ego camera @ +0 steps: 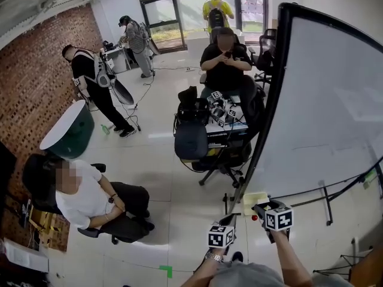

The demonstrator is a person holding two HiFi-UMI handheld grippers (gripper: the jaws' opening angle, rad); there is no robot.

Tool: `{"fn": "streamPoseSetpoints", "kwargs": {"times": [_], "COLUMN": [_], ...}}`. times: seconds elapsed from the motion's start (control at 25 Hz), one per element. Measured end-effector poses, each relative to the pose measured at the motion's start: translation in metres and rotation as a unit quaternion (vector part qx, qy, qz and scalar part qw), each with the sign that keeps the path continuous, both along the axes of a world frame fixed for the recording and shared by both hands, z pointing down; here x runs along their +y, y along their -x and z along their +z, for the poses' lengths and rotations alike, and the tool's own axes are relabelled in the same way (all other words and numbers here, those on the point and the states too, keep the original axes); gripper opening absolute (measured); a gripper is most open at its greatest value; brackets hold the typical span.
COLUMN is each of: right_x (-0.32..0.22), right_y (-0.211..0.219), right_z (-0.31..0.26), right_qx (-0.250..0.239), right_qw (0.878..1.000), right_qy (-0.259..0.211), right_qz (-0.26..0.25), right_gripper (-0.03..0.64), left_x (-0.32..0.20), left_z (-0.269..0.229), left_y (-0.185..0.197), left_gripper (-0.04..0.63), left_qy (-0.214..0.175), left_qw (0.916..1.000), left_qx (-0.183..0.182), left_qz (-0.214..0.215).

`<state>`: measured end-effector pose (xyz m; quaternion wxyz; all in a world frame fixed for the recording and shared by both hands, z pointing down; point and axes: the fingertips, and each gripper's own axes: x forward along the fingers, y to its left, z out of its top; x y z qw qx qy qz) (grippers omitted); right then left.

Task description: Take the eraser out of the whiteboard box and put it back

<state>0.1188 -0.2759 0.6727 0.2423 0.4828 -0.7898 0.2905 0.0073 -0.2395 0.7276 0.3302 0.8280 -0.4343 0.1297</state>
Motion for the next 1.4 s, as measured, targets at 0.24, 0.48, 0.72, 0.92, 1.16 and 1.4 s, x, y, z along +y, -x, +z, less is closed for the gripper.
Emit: {"fn": "streamPoseSetpoints", "kwargs": {"times": [0.24, 0.48, 0.72, 0.92, 1.16, 1.4], "right_x": [0.006, 0.011, 0.015, 0.026, 0.067, 0.118], "right_y": [0.003, 0.000, -0.004, -0.007, 0.000, 0.032], "right_z": [0.004, 0.074, 0.065, 0.046, 0.068, 0.060], "right_qx": [0.001, 0.024, 0.012, -0.013, -0.030, -0.023], "right_qw": [1.000, 0.999, 1.000, 1.000, 1.000, 1.000], "right_qy": [0.009, 0.045, 0.023, -0.013, 0.004, -0.010], "right_qz": [-0.018, 0.002, 0.004, 0.011, 0.002, 0.006], "right_gripper": [0.250, 0.258, 0.291, 0.265, 0.003, 0.003], "left_x": [0.004, 0.009, 0.010, 0.029, 0.072, 0.113], "left_z": [-0.003, -0.001, -0.004, 0.002, 0.011, -0.004], "left_y": [-0.003, 0.001, -0.014, -0.025, -0.023, -0.015], "left_gripper": [0.006, 0.006, 0.006, 0.006, 0.006, 0.006], "left_qy": [-0.005, 0.005, -0.002, 0.009, 0.020, 0.002], "left_qw": [1.0000, 0.9999, 0.9999, 0.9998, 0.9994, 1.0000], "left_qx": [-0.001, -0.001, 0.005, 0.003, 0.001, -0.001], "left_qz": [-0.002, -0.014, -0.012, -0.020, -0.029, -0.004]}}
